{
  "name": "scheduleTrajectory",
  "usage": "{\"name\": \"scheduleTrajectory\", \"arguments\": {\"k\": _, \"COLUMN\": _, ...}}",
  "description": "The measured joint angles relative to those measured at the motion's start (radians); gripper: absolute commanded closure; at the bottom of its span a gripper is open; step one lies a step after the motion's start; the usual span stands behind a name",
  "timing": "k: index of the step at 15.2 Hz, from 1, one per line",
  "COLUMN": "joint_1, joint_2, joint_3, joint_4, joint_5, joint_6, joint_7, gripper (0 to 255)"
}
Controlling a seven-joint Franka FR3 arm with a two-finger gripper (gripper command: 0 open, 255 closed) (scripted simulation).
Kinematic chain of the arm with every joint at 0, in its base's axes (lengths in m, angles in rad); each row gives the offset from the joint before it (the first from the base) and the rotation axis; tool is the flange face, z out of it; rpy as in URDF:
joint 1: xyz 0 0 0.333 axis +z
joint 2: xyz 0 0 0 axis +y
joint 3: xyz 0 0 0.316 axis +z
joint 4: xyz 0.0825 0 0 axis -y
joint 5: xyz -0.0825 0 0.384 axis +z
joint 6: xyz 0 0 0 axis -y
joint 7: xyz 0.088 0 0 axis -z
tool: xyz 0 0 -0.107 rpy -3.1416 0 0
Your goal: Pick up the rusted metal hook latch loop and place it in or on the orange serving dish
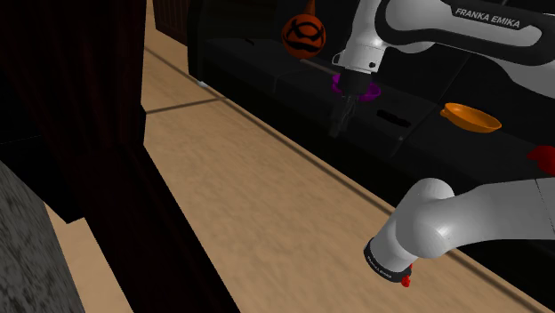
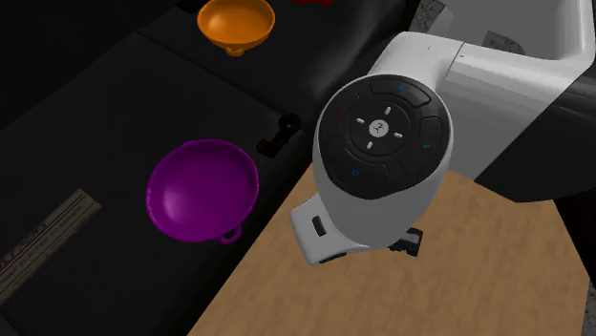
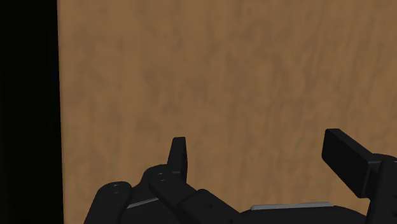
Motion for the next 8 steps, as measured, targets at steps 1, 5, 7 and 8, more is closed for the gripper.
{"name": "scheduleTrajectory", "arguments": {"k": 1, "joint_1": 0.0, "joint_2": 0.0, "joint_3": 0.0, "joint_4": 0.0, "joint_5": 0.0, "joint_6": 0.0, "joint_7": 0.0, "gripper": 0}}
{"name": "scheduleTrajectory", "arguments": {"k": 5, "joint_1": -0.034, "joint_2": -0.03, "joint_3": -0.041, "joint_4": 0.005, "joint_5": -0.064, "joint_6": -0.022, "joint_7": -0.035, "gripper": 0}}
{"name": "scheduleTrajectory", "arguments": {"k": 7, "joint_1": -0.054, "joint_2": -0.04, "joint_3": -0.067, "joint_4": 0.017, "joint_5": -0.105, "joint_6": -0.034, "joint_7": -0.058, "gripper": 0}}
{"name": "scheduleTrajectory", "arguments": {"k": 8, "joint_1": -0.064, "joint_2": -0.039, "joint_3": -0.08, "joint_4": 0.032, "joint_5": -0.124, "joint_6": -0.043, "joint_7": -0.069, "gripper": 0}}
